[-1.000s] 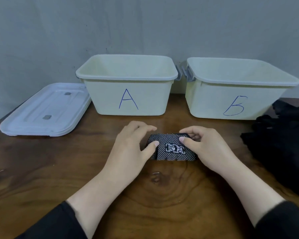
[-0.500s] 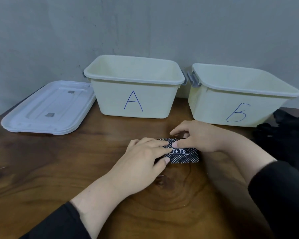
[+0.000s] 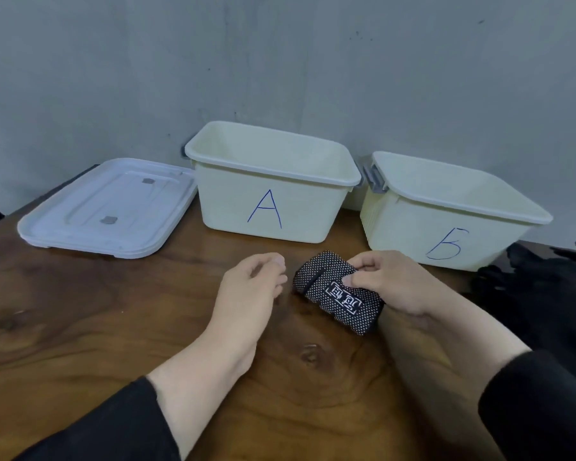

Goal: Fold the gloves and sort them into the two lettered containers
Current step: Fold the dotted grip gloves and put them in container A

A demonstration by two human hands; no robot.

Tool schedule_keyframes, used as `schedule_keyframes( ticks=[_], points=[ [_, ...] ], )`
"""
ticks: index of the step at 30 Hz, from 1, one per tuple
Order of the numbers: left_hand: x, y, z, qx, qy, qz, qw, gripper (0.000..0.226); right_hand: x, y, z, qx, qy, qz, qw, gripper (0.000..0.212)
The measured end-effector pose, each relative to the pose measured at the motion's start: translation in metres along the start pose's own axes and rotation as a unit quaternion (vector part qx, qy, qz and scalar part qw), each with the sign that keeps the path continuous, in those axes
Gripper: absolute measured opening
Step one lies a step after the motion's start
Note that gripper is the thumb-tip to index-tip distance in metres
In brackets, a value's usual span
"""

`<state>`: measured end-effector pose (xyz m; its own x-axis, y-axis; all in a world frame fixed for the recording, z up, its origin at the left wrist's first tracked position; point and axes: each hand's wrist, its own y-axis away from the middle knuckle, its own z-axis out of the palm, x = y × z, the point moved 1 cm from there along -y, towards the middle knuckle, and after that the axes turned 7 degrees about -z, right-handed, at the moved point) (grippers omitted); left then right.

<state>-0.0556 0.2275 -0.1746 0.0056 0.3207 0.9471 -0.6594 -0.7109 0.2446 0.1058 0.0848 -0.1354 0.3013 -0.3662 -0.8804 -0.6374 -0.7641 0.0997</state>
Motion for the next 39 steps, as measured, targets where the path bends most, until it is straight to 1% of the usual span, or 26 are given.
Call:
schedule_keyframes(
  ticks=[2,3,6,8,10,13,15,19,22,25,28,31,33,36,39],
  points=[
    [-0.001,0.005,0.003,-0.031,0.062,-0.056,0.996,0.012,-0.003,0.007,0.004,0.046,-0.022,-0.019,0.999,0.011],
    [-0.001,0.007,0.004,-0.049,0.08,-0.075,0.993,0.016,-0.006,0.011,0.007,0.06,-0.03,-0.028,0.997,0.011],
    [0.002,0.014,0.007,-0.121,0.11,-0.117,0.98,0.027,-0.017,0.018,0.019,0.091,-0.072,-0.047,0.992,0.009],
    [0.005,0.017,0.009,-0.155,0.134,-0.134,0.97,0.029,-0.024,0.022,0.028,0.095,-0.1,-0.058,0.989,0.009],
    [0.009,0.018,0.009,-0.167,0.166,-0.137,0.962,0.03,-0.029,0.024,0.037,0.09,-0.117,-0.058,0.987,0.016],
    [0.013,0.014,0.003,-0.176,0.199,-0.142,0.954,0.029,-0.031,0.027,0.046,0.084,-0.116,-0.036,0.989,0.035],
    [0.015,0.012,0.0,-0.182,0.203,-0.138,0.952,0.029,-0.032,0.03,0.049,0.053,-0.161,-0.003,0.986,0.04],
    [0.019,0.008,-0.004,-0.195,0.186,-0.104,0.958,0.028,-0.034,0.039,0.052,-0.073,-0.292,0.075,0.951,0.037],
    [0.024,0.007,-0.006,-0.189,0.173,-0.082,0.963,0.027,-0.037,0.041,0.053,-0.114,-0.33,0.098,0.932,0.043],
    [0.028,0.006,-0.008,-0.192,0.18,-0.069,0.962,0.028,-0.039,0.04,0.055,-0.127,-0.336,0.092,0.929,0.048],
    [0.032,0.004,-0.011,-0.193,0.206,-0.064,0.957,0.028,-0.039,0.037,0.06,-0.138,-0.384,0.078,0.91,0.058],
    [0.036,0.003,-0.013,-0.197,0.225,-0.057,0.952,0.029,-0.035,0.034,0.066,-0.114,-0.411,0.092,0.9,0.071],
    [0.039,0.004,-0.015,-0.204,0.242,-0.056,0.947,0.03,-0.03,0.034,0.07,-0.108,-0.443,0.093,0.885,0.078],
    [0.042,0.005,-0.016,-0.227,0.244,-0.048,0.942,0.032,-0.03,0.035,0.079,-0.116,-0.488,0.085,0.861,0.078],
    [0.043,0.006,-0.016,-0.228,0.193,-0.007,0.954,0.031,-0.037,0.036,0.083,-0.076,-0.513,0.074,0.852,0.074]
  ],
)
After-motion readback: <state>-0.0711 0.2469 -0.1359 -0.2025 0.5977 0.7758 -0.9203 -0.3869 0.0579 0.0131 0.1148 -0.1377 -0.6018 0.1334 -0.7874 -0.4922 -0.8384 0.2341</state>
